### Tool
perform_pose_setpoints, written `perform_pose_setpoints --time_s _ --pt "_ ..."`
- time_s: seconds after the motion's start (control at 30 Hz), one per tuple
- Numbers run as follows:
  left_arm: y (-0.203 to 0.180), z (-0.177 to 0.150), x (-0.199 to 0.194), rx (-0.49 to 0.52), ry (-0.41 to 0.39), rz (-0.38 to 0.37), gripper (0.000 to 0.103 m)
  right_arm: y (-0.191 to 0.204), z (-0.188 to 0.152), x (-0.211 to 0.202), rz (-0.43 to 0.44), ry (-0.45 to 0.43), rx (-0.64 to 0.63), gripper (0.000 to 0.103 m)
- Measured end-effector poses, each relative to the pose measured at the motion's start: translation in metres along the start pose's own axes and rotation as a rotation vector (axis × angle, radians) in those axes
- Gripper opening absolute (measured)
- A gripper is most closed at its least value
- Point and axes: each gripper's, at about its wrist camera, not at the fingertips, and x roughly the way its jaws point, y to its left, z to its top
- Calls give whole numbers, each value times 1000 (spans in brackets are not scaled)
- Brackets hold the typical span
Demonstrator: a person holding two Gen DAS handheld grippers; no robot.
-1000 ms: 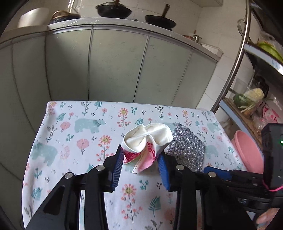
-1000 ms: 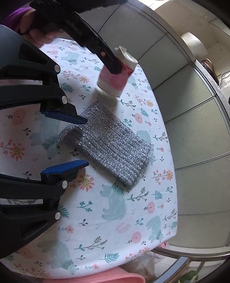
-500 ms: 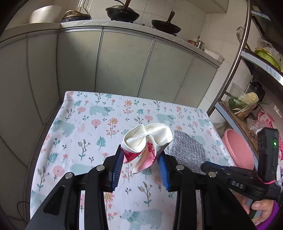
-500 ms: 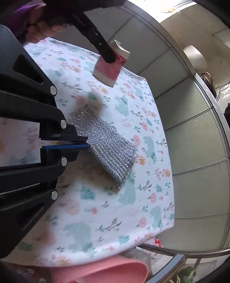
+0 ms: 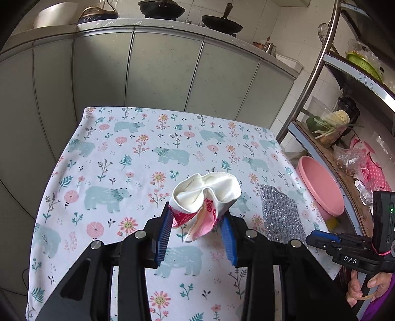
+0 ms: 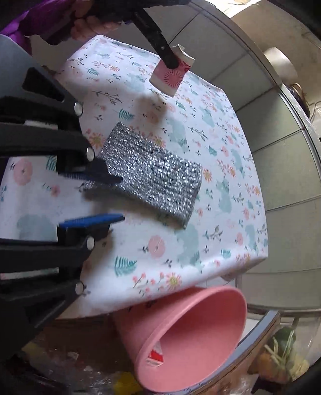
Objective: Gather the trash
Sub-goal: 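Grasp the silver scrubber pad with the right gripper while the left holds the cup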
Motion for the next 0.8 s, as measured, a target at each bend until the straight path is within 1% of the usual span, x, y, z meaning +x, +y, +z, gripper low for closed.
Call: perform_pose_setpoints --time_s 0.03,0.2,0.3,0.47,0.67,0.8 --pt "-2 -1 0 2 2 -6 37 -3 0 -3 -7 -5 5 37" --pt "-12 -4 0 27 9 -17 37 -2 4 -9 2 -37 9 38" --pt "-16 -5 -1 35 14 -18 37 9 7 -4 6 -38 -14 38" --pt "-17 -6 -1 33 23 -16 37 17 9 7 -26 -24 -43 38" --pt "-21 -8 8 33 48 5 37 22 11 22 -17 -11 -51 38" --pt "-22 -9 12 23 58 30 37 28 11 27 -41 -29 -88 38"
